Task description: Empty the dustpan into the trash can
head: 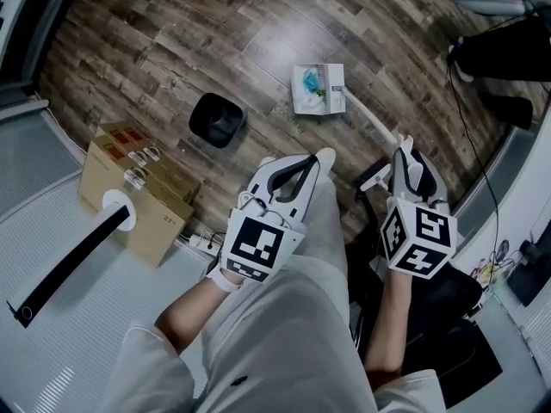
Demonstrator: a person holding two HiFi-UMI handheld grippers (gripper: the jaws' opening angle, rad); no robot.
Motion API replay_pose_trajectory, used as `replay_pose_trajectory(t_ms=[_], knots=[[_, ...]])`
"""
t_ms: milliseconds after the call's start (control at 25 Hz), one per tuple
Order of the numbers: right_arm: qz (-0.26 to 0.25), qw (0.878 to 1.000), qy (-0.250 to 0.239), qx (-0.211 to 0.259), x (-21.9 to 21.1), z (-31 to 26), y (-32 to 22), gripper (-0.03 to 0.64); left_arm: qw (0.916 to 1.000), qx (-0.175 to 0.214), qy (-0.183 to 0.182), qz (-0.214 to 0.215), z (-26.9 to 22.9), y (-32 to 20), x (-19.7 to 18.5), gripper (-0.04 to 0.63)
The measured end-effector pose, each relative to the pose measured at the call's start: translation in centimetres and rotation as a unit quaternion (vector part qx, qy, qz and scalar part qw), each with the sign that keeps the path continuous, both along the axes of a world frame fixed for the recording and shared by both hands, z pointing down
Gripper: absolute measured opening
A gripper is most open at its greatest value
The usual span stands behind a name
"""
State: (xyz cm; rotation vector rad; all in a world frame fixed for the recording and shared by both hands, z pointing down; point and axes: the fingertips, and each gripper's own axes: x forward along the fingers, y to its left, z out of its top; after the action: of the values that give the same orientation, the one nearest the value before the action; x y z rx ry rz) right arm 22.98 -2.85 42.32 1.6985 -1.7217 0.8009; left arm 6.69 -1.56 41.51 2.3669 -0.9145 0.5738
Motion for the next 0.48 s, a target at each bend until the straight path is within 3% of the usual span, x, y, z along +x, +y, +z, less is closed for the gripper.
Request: replay_pose_trajectory(t_ms=[480], knots=[[-0.055,0.998,-0.008,0.038,-7.0,-5.4,-0.5,0.115,0.9989,0.027,-0.005,-0.039,-3.4,1.1,-6.0,0.006]])
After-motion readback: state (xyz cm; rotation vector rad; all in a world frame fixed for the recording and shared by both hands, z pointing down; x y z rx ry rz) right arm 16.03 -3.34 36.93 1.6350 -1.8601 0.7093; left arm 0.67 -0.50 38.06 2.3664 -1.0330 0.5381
